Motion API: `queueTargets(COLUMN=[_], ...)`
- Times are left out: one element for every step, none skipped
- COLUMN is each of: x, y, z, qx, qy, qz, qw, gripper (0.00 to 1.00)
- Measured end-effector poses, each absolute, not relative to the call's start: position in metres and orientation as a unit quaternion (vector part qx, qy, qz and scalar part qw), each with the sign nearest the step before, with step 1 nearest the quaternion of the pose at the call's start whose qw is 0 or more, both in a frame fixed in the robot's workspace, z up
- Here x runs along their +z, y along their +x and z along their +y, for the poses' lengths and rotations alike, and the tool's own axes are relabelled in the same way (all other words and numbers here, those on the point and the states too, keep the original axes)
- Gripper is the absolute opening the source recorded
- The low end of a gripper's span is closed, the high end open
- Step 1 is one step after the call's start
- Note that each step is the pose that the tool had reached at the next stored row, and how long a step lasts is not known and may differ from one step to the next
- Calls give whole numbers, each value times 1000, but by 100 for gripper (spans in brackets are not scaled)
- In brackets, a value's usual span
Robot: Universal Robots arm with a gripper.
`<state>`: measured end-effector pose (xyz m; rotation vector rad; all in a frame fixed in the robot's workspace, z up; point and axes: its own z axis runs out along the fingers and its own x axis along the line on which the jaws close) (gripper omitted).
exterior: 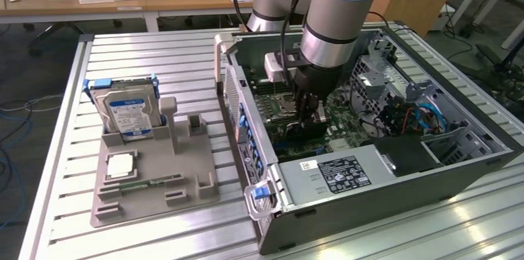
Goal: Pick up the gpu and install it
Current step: 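Insert the gpu into the slot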
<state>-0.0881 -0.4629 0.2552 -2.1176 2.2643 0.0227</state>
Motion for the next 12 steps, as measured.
queueTargets(x=[255, 255, 255, 255, 255, 255, 255, 255, 255, 254, 254, 253], y=[-88, -89, -89, -89, -89, -89, -90, -90, -90, -91, -91, -91], z=[-463, -463, -463, -463, -463, -463, -463, -463, -463, -463, -463, -463], qx=[7, 7, 7, 7, 7, 7, 7, 7, 7, 7, 7, 7], qy=[-683, -683, -683, -683, -683, -683, -683, -683, -683, -683, -683, -683], qz=[730, 730, 730, 730, 730, 730, 730, 730, 730, 730, 730, 730], qw=[21, 21, 21, 21, 21, 21, 21, 21, 21, 20, 20, 20], gripper=[27, 27, 27, 27, 27, 27, 27, 27, 27, 27, 27, 27])
